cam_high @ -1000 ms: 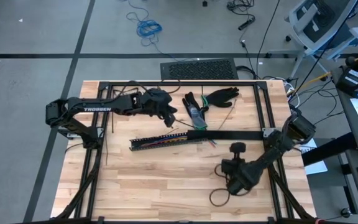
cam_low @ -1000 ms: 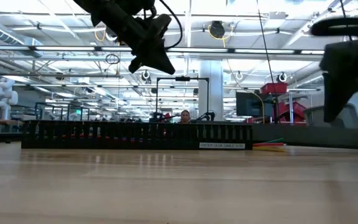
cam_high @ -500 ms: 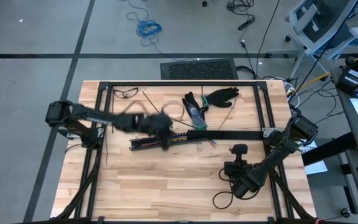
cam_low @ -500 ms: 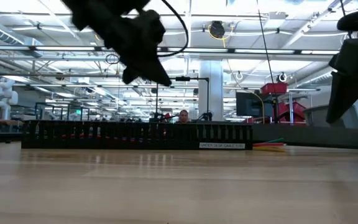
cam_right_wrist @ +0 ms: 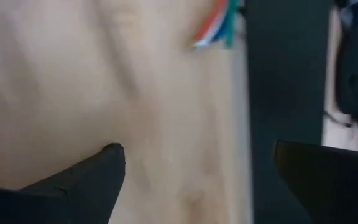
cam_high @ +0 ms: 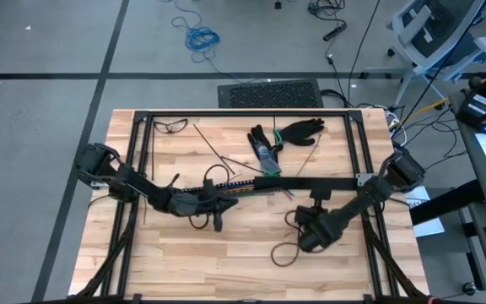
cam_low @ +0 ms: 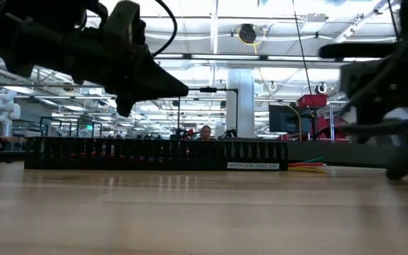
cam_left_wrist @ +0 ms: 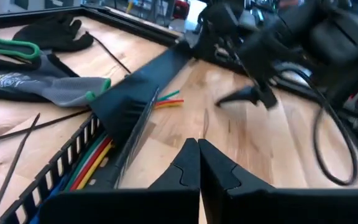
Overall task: Ziptie cables
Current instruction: Close the black cable duct
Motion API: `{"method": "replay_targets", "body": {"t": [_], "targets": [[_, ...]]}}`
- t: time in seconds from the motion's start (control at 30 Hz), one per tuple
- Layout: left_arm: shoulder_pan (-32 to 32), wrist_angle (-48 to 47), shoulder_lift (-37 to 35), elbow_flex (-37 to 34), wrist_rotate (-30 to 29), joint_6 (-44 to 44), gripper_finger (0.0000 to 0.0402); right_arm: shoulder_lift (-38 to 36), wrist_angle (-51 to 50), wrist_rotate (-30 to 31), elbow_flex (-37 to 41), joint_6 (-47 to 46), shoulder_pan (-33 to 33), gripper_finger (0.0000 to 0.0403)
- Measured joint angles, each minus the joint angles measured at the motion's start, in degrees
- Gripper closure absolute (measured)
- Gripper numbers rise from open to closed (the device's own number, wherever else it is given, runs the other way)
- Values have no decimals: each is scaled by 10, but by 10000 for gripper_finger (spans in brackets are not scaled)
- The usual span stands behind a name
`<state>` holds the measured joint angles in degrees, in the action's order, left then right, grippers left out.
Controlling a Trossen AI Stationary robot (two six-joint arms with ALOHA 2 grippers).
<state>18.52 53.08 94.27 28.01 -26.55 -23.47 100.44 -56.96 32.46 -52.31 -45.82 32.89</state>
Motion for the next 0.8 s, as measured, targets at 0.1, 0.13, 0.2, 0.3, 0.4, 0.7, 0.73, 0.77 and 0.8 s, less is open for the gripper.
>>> {"method": "replay_targets", "body": {"t": [0.1, 0.13, 0.2, 0.3, 0.4, 0.7, 0.73, 0.77, 0.8], "targets": [[0, 2, 11, 0, 5, 31, 402, 1, 1, 20, 4, 28, -39, 12], [0, 0, 13, -2, 7, 36, 401, 1, 3, 27, 5, 38, -50, 12], [0, -3, 13, -5, 18, 52, 402, 2, 6, 37, 5, 57, -72, 12], [4, -12, 12, -9, 25, 74, 402, 4, 16, 51, 6, 76, -96, 12], [4, -15, 12, -21, 25, 82, 401, 5, 23, 75, 9, 101, -111, 12], [7, -12, 42, -70, -26, 66, 401, 2, 68, 106, 36, 124, -145, 12], [7, -6, 46, -71, -32, 62, 401, 2, 70, 108, 37, 129, -145, 12], [8, -4, 49, -71, -34, 58, 401, 2, 71, 109, 38, 135, -145, 12], [8, -1, 54, -72, -37, 58, 402, 2, 72, 110, 37, 140, -145, 12]]}}
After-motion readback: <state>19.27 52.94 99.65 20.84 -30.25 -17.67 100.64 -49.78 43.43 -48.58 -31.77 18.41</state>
